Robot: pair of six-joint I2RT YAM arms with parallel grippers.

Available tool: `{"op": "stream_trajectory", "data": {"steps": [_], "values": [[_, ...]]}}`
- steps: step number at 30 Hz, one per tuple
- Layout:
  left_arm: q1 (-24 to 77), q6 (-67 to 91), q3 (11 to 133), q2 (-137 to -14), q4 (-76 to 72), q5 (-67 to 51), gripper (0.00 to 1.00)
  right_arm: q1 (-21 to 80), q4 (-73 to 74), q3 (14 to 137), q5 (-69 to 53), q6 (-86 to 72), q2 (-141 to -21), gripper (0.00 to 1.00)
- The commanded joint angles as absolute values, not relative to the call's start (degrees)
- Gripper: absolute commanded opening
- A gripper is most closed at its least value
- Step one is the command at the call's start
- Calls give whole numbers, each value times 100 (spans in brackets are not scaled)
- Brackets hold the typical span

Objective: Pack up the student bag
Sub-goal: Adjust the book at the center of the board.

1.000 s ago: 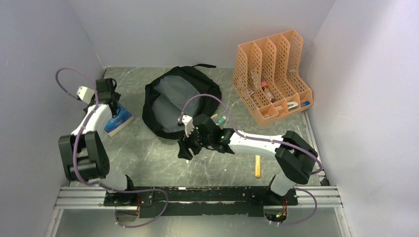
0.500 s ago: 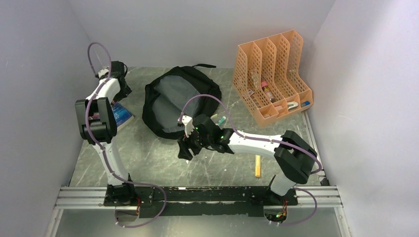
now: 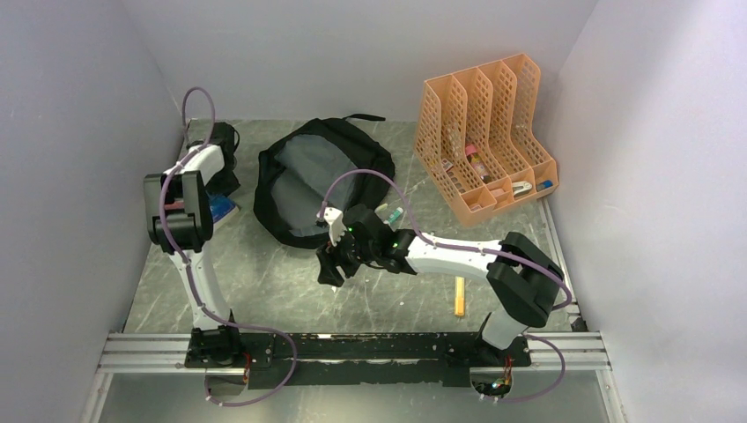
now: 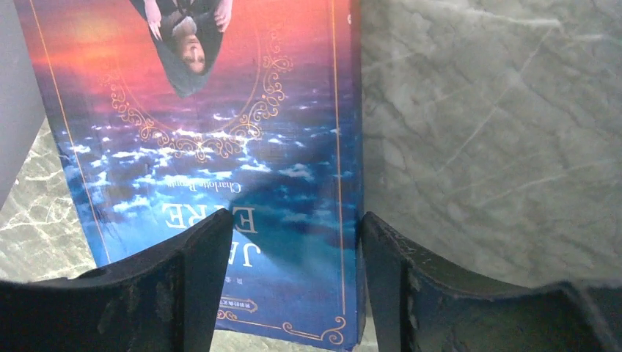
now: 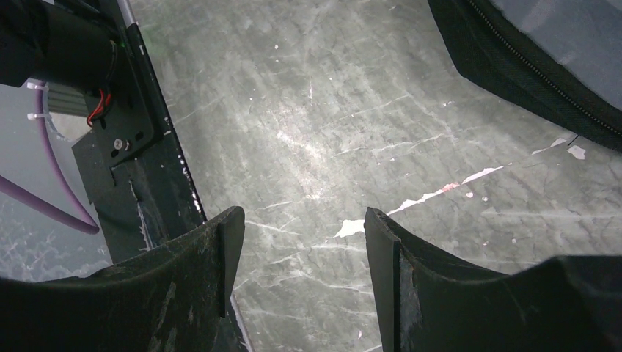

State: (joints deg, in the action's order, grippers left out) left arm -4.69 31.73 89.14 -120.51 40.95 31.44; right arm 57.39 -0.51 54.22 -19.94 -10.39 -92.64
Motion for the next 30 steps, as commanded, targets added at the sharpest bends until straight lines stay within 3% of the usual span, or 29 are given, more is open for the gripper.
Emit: {"op": "stream_trajectory", "data": {"steps": [1,5,8,11,24,30], "values": [[-256,3069,8533,-11939,4262,2890,65,5721,-27,5510,-2004,-1029,-9356,65],[153,3123,8016,-11707,4137,2727,60,5719,-18,5539,-1950,-1004,-9370,65],[317,3219,7547,-11503,3942,2440,47,5720,-18,5561,-1925,-1002,-9391,65],[497,3292,7131,-11350,3824,2261,41,5714,-18,5568,-1942,-1011,-9413,65],[606,3244,7181,-11103,3796,2628,38,5721,137,5625,-1925,-1015,-9493,65],[606,3189,7074,-11240,3712,2419,22,5713,164,5632,-1900,-995,-9500,66]]}}
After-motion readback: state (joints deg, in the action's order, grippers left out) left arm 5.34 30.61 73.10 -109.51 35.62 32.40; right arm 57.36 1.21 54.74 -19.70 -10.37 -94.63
